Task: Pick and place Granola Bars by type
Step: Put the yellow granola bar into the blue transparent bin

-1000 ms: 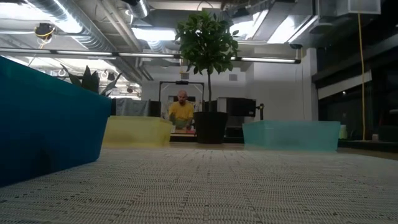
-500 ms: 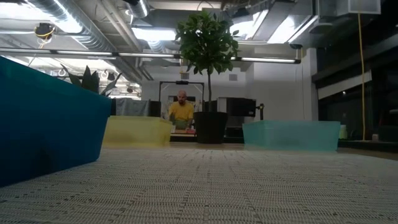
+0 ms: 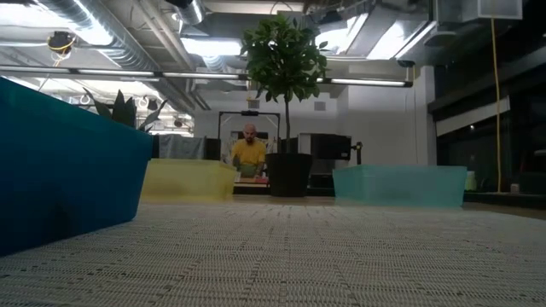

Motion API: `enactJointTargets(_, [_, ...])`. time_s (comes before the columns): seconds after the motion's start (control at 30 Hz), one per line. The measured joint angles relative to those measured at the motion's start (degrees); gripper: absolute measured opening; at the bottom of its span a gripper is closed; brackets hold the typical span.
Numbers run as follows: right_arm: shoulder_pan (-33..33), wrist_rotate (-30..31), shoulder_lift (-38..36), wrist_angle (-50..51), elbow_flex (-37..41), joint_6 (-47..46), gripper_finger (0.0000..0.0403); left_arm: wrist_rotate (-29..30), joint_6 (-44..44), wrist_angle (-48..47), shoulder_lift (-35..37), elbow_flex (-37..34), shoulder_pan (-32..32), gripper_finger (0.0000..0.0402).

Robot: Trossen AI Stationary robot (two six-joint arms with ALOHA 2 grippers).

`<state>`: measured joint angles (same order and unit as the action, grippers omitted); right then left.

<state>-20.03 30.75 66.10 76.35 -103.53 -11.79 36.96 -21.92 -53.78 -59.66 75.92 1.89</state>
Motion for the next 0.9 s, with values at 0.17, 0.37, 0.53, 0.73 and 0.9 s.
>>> enactJointTargets(0.17, [-12.28, -8.91, 4.06, -1.98, 0.0, 12.37, 0.0005, 4.47, -0.68, 0.01, 0.0, 0.0, 0.0, 0.0102])
enactJointTargets(0.37, [-26.66, -22.32, 11.18, -4.86, 0.02, 20.38, 0.0005, 6.9, -2.62, 0.0, 0.0, 0.0, 0.0, 0.0102])
enactJointTargets(0.53, [-31.38, -29.96, 14.39, -4.62, 0.02, 22.17, 0.0005, 6.67, -6.05, 0.0, 0.0, 0.0, 0.0, 0.0102])
enactJointTargets(0.73, [-32.95, -30.48, 14.58, -5.95, 5.0, 21.47, 0.0005, 4.97, -7.57, -0.02, 0.0, 0.0, 0.0, 0.0102])
enactJointTargets(0.9, [-33.03, -30.65, 11.47, -13.25, 20.57, 19.89, 0.0005, 4.97, -7.57, 0.0, -0.08, 0.0, 0.0, 0.0102])
